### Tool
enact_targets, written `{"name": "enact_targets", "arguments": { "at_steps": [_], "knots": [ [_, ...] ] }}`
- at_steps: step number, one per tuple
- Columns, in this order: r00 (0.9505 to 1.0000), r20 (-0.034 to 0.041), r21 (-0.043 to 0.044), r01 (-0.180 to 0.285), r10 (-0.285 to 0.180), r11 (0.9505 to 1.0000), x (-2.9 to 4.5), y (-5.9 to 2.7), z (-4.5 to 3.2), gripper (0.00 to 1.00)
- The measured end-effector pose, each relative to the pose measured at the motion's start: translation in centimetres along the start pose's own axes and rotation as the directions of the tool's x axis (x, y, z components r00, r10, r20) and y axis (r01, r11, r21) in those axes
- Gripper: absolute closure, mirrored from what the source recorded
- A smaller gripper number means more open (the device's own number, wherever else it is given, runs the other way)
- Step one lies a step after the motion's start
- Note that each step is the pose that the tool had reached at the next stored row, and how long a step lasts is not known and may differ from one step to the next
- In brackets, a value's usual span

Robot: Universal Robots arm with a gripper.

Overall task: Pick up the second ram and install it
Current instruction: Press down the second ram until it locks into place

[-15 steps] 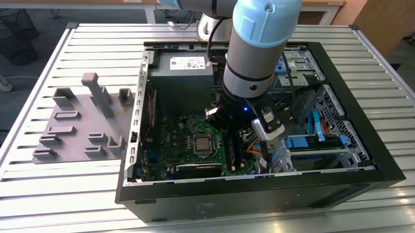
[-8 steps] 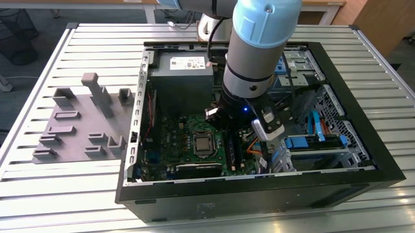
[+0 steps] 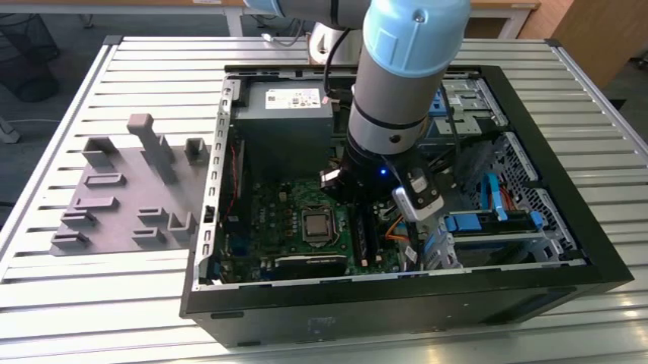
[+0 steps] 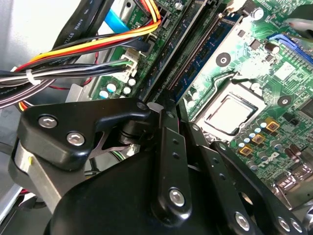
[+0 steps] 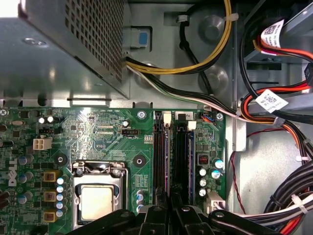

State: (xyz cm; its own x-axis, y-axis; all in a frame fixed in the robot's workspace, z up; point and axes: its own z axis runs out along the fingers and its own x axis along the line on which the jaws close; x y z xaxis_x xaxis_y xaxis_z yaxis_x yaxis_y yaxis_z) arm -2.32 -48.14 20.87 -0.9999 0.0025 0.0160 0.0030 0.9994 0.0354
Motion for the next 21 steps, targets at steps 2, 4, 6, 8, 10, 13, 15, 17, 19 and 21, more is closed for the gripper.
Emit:
{"name": "enact_targets", "arguments": {
  "at_steps": [2,4,6,8,10,13,15,17,19,21],
  "knots": [
    [1.0000,0.0000,0.0001,0.000,0.000,1.0000,0.00,0.00,0.04,0.86],
    [1.0000,0.0000,0.0002,0.000,0.000,1.0000,0.00,0.00,0.04,0.86],
    [1.0000,0.0000,0.0004,0.000,0.000,1.0000,0.00,0.00,0.04,0.86],
    [1.0000,0.0000,0.0005,0.000,0.000,1.0000,0.00,0.00,0.04,0.86],
    [1.0000,0.0000,0.0006,0.000,0.000,1.0000,0.00,0.00,0.05,0.85],
    [1.0000,0.0000,0.0007,0.000,0.000,1.0000,0.00,0.00,0.05,0.79],
    [1.0000,0.0000,0.0007,0.000,0.000,1.0000,0.00,0.00,0.05,0.79],
    [1.0000,0.0000,0.0007,0.000,0.000,1.0000,0.00,0.00,0.05,0.79],
    [1.0000,0.0000,0.0008,0.000,0.000,1.0000,0.00,0.00,-0.07,0.79],
    [1.0000,0.0000,0.0007,0.000,0.000,1.0000,0.01,0.02,-0.53,0.79]
  ]
}}
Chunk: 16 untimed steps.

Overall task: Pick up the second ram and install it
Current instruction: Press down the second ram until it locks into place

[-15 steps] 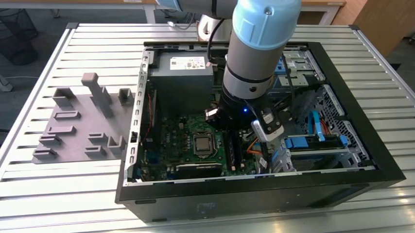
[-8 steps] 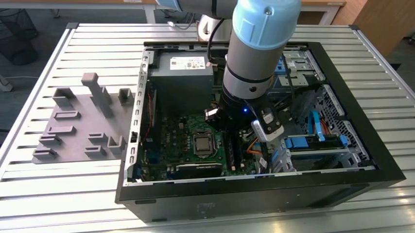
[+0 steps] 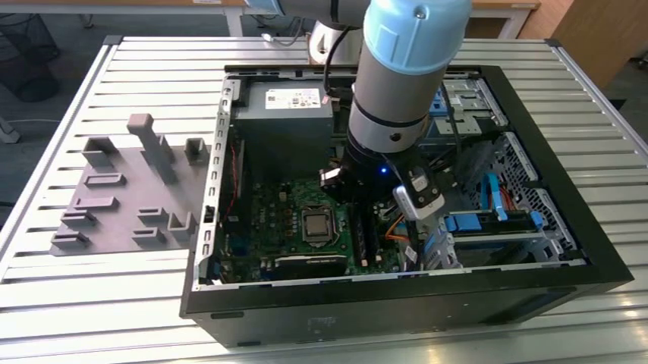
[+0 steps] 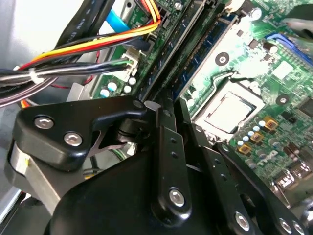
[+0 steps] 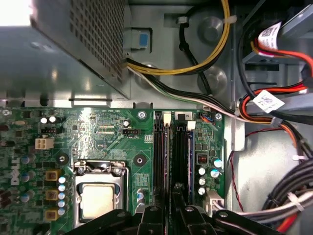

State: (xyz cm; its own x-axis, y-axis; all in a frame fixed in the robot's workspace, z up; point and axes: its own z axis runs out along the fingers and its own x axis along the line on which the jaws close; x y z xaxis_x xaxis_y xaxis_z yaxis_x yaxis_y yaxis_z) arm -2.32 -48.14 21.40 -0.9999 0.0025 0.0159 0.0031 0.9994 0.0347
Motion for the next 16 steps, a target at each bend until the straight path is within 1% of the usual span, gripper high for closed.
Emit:
{"name": "enact_targets", "arguments": {
  "at_steps": [6,7,10,11,12,13,16],
  "knots": [
    [1.0000,0.0000,0.0000,0.000,0.000,1.0000,0.03,0.06,-1.77,0.79],
    [1.0000,0.0000,0.0000,0.000,0.000,1.0000,0.03,0.07,-1.97,0.79],
    [1.0000,0.0001,-0.0005,0.000,0.000,1.0000,0.03,0.07,-2.03,0.81],
    [1.0000,0.0001,-0.0002,0.000,0.000,1.0000,0.03,0.07,-2.04,0.87],
    [1.0000,0.0000,-0.0001,0.000,0.000,1.0000,0.03,0.07,-2.06,0.87],
    [1.0000,0.0000,-0.0001,0.000,0.000,1.0000,0.03,0.07,-2.07,0.89],
    [1.0000,0.0000,-0.0002,0.000,0.000,1.0000,0.03,0.07,-2.05,0.89]
  ]
}}
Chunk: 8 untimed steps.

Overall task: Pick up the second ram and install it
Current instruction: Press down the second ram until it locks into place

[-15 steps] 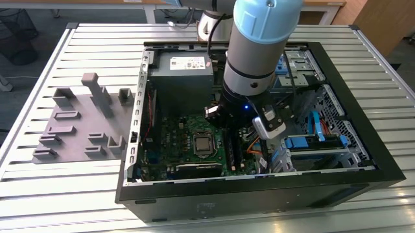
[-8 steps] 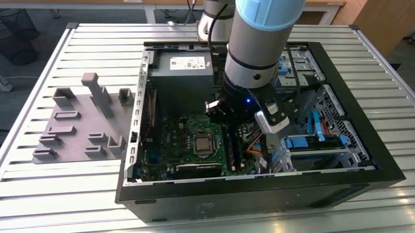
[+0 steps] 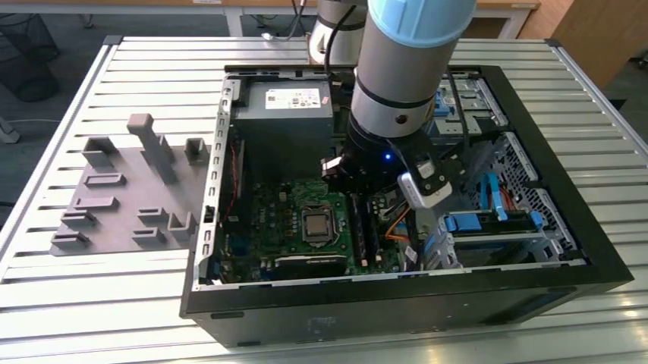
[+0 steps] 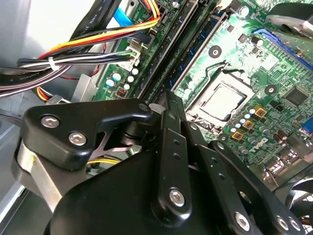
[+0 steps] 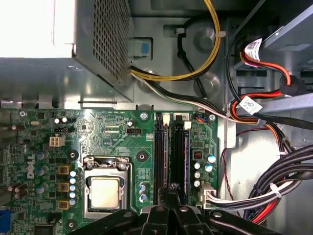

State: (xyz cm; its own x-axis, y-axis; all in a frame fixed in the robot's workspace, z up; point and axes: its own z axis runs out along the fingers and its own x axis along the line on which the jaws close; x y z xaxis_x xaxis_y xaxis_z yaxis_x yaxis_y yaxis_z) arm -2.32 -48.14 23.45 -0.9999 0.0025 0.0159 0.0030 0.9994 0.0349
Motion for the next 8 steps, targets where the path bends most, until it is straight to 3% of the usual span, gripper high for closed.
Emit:
{"name": "enact_targets", "arguments": {
  "at_steps": [8],
  "knots": [
    [1.0000,-0.0001,-0.0029,0.000,0.000,1.0000,-0.01,-0.04,0.99,0.89]
  ]
}}
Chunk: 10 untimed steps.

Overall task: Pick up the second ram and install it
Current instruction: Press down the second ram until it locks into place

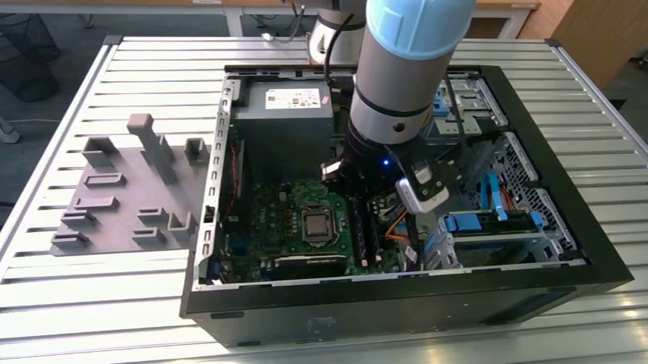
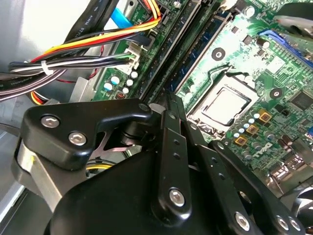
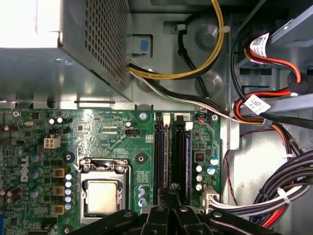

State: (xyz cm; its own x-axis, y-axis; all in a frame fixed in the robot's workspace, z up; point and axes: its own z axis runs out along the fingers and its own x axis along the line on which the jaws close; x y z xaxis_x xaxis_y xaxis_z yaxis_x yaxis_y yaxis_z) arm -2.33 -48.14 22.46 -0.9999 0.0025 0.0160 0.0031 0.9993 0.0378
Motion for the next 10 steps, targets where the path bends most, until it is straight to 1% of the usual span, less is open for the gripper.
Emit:
{"name": "enact_targets", "arguments": {
  "at_steps": [10],
  "knots": [
    [1.0000,-0.0003,0.0006,0.000,0.000,1.0000,-0.01,-0.03,0.56,0.89]
  ]
}}
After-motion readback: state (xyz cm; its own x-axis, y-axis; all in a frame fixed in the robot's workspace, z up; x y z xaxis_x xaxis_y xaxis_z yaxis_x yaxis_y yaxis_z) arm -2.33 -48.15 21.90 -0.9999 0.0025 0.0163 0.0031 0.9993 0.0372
